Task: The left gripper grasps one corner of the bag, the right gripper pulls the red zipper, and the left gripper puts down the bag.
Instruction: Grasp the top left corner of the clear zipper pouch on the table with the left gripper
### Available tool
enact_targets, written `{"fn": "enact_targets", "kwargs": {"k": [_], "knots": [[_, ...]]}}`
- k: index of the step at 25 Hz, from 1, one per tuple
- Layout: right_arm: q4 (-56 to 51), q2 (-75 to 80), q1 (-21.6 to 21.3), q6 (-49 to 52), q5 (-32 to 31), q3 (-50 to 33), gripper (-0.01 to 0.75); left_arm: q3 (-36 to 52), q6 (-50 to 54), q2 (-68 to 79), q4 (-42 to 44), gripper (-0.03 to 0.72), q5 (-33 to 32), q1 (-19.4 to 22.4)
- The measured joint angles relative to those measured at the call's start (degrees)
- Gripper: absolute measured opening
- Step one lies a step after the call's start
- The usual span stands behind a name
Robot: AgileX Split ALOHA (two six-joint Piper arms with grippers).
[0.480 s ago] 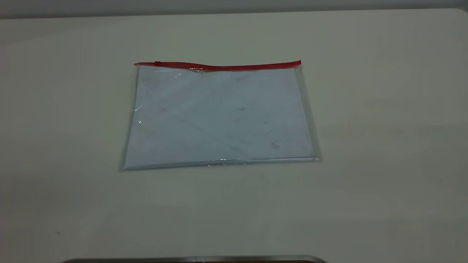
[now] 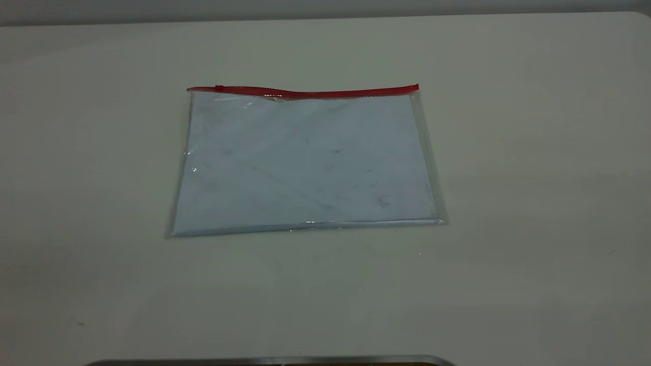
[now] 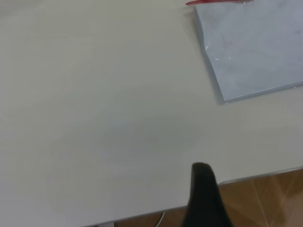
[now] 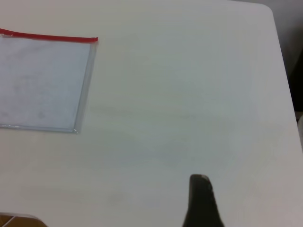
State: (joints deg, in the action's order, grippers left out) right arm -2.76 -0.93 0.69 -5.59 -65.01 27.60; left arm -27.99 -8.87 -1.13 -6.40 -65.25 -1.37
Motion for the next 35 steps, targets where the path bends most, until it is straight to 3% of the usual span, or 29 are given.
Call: {"fn": "enact_targets", "kwargs": {"k": [25, 31, 35], "knots": [[-0.5, 0.0, 0.0, 0.0, 0.1, 0.0, 0.558, -1.7, 3.4, 1.4, 0.2, 0.584, 0.8, 0.0], [-1.3, 4.3, 0.0, 0.0, 0.0, 5.8, 0.558, -10.0, 8.9, 18.8, -0.9, 0.583, 3.8, 0.1], [-3.6, 15.2, 0.0, 0.3, 1.0, 12.5, 0.558, -15.4, 8.9, 34.9, -5.5, 0.583, 9.4, 0.1]]}}
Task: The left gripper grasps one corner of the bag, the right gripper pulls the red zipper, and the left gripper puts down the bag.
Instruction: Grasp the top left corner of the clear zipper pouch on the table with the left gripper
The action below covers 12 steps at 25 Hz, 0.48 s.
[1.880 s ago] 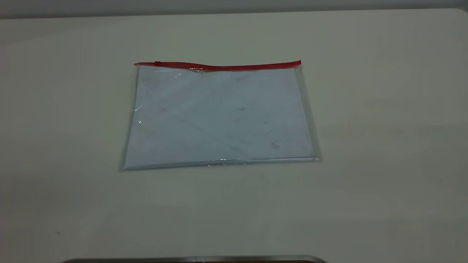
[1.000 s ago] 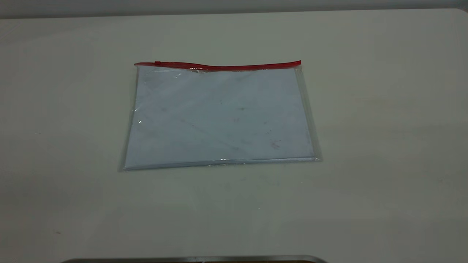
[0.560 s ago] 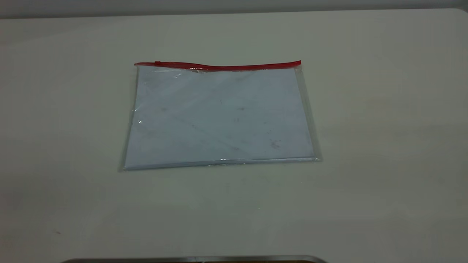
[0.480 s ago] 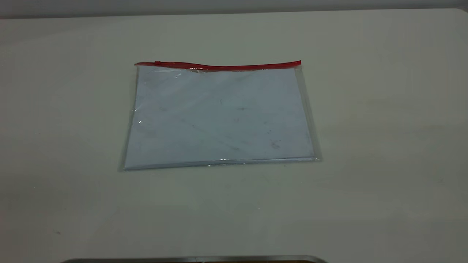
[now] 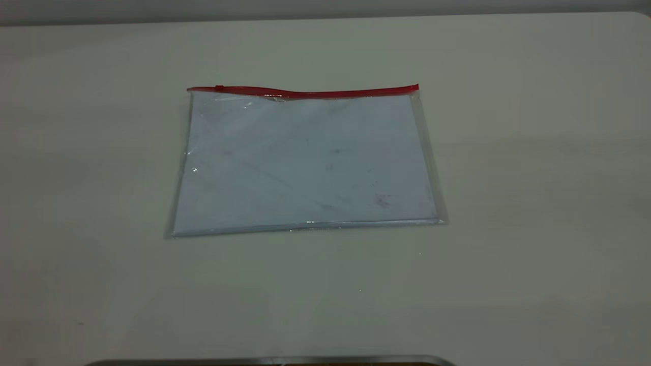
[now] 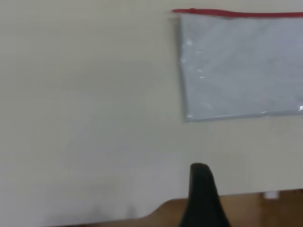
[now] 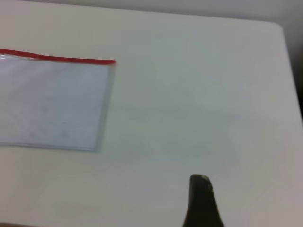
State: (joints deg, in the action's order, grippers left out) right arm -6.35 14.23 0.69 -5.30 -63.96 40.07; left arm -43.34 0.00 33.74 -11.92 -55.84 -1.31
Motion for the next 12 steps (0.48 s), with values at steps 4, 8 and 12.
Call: {"fn": "enact_targets", "kwargs": {"k": [4, 8, 12], "knots": [[-0.5, 10.9, 0.0, 0.8, 1.4, 4.6, 0.558, -3.8, -2.6, 14.7, -2.4, 0.583, 7.3, 0.0], [-1.1, 19.2, 0.0, 0.8, 5.0, 6.2, 0.558, -6.4, -4.0, 26.6, -5.8, 0.582, 13.8, 0.0], [-3.7, 25.8, 0.0, 0.8, 8.9, 6.3, 0.558, -8.8, -8.3, 38.4, -9.5, 0.582, 17.9, 0.0]]}}
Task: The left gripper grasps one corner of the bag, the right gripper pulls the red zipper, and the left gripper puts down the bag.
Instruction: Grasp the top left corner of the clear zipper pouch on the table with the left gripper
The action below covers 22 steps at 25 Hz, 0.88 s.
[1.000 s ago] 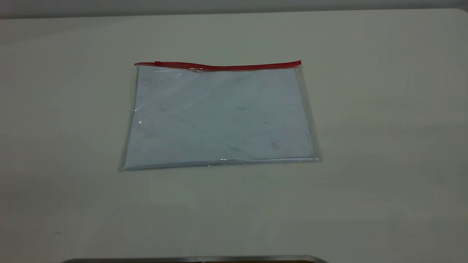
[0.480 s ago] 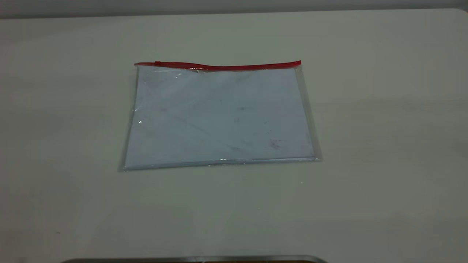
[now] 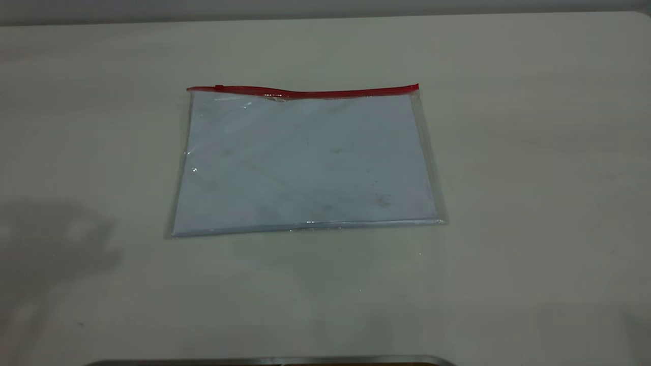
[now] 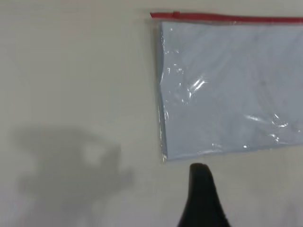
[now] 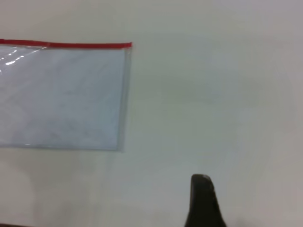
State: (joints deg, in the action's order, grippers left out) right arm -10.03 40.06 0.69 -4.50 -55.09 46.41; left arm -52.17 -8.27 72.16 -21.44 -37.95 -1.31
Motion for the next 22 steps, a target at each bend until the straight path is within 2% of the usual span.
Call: {"fn": "enact_targets", "kwargs": {"k": [7, 14, 19, 22], "knots": [[-0.4, 13.0, 0.0, -1.3, 9.0, 0.0, 0.558, -11.0, -9.2, 19.2, -5.5, 0.582, 3.3, 0.1], [-0.5, 26.6, 0.0, -4.8, 19.7, 0.0, 0.558, -25.7, -18.7, 36.2, -12.2, 0.582, -5.3, 5.8], [-1.0, 33.9, 0.0, -6.2, 25.1, 0.0, 0.558, -28.2, -29.2, 42.6, -19.2, 0.582, -6.8, 8.0], [-1.9, 38.2, 0.0, -7.7, 25.8, 1.1, 0.558, -28.2, -33.2, 46.7, -20.9, 0.582, -6.7, 8.0]]}}
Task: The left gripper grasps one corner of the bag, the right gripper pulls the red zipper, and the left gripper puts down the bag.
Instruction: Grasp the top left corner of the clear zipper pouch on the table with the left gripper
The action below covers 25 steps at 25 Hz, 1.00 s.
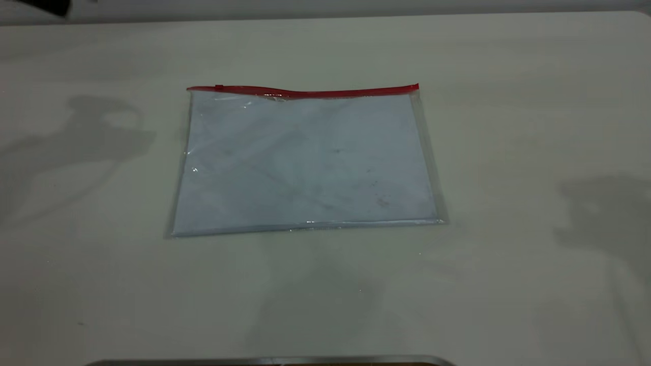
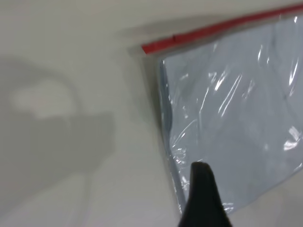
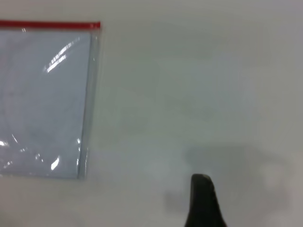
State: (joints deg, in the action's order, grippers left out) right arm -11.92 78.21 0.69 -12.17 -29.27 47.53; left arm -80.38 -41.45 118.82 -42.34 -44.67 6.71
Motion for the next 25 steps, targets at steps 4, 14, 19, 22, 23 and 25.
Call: {"fn": "enact_targets", "kwargs": {"k": [4, 14, 19, 22, 23, 25], "knots": [[-2.5, 7.2, 0.0, -4.4, -1.5, 4.5, 0.558, 0.0, -3.1, 5.6, -1.4, 0.582, 1.9, 0.0], [-17.0, 23.8, 4.6, -23.6, -2.8, 12.8, 0.558, -0.2, -21.9, 16.4, -17.6, 0.582, 6.0, 0.0], [-21.1, 29.8, 7.8, -28.5, -2.8, 15.8, 0.558, -1.8, -28.8, 20.3, -24.0, 0.582, 7.9, 0.0], [-21.7, 32.0, 9.5, -29.2, -2.6, 16.8, 0.558, -4.4, -30.3, 22.8, -27.0, 0.582, 7.2, 0.0], [-21.9, 32.4, 10.0, -29.5, -2.6, 16.8, 0.558, -5.4, -30.5, 23.7, -27.6, 0.582, 6.6, 0.0], [-22.2, 32.9, 10.7, -30.1, -2.5, 16.8, 0.558, -7.2, -30.5, 25.3, -28.0, 0.582, 5.9, 0.0]]}}
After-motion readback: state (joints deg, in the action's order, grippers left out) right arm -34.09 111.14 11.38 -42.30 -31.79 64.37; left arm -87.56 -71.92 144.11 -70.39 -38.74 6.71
